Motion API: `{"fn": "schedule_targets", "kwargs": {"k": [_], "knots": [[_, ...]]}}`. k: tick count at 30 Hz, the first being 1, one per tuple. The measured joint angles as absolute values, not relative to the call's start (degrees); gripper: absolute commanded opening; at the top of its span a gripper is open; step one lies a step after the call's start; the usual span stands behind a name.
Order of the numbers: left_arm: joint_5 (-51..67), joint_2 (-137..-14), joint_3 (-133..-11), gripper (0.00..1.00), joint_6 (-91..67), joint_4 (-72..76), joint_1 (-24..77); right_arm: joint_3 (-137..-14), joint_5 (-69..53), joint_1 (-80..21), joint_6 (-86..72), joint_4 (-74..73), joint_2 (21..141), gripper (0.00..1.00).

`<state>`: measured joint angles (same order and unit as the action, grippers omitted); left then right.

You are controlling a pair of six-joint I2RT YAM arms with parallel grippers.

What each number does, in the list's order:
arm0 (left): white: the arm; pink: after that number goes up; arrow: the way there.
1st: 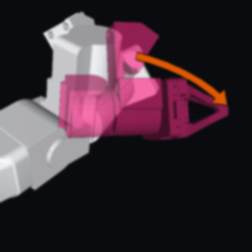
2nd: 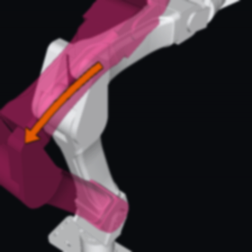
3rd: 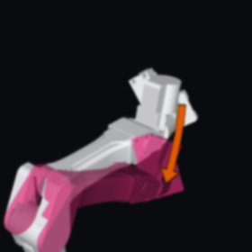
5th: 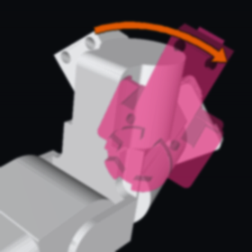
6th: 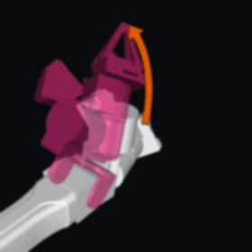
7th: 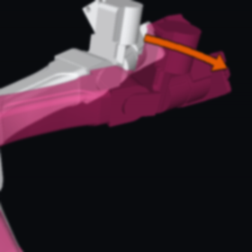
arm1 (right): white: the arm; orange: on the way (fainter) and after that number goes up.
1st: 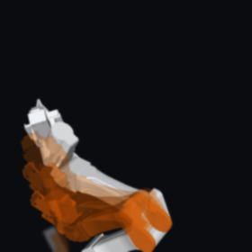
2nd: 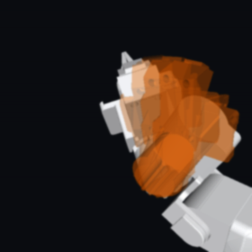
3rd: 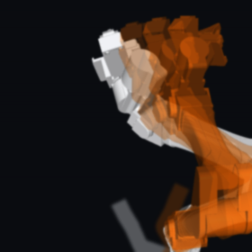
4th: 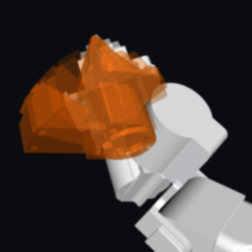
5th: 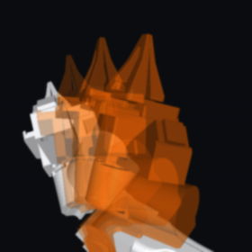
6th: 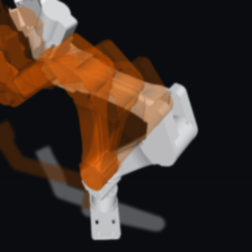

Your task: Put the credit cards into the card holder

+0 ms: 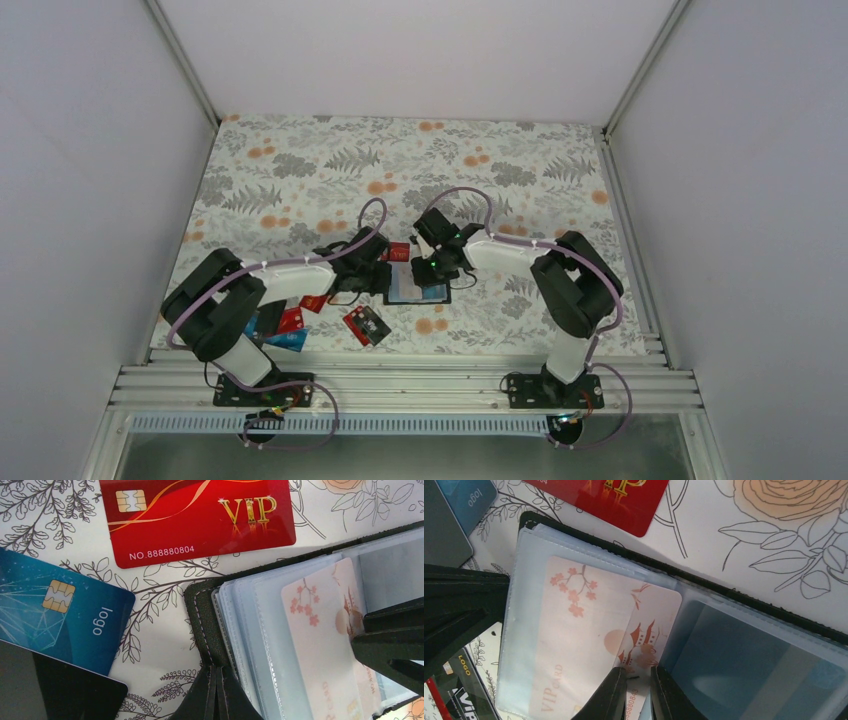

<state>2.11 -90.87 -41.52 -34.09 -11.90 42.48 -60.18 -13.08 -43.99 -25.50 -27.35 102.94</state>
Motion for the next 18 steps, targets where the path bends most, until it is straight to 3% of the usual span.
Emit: {"fn": "schedule_targets", "kwargs": {"k": [12,18], "knots": [[2.1,-90.6,-40.9,0.02,-34.1,-11.1,42.5,-60.6,-9.9,-44.3,-25.1,-30.8,100.7,0.25],[2.2,-90.6,-40.9,0.02,-34.1,-11.0,42.5,-60.6,-7.7,-44.4,-24.9,-32.7,98.9,0.19]]}}
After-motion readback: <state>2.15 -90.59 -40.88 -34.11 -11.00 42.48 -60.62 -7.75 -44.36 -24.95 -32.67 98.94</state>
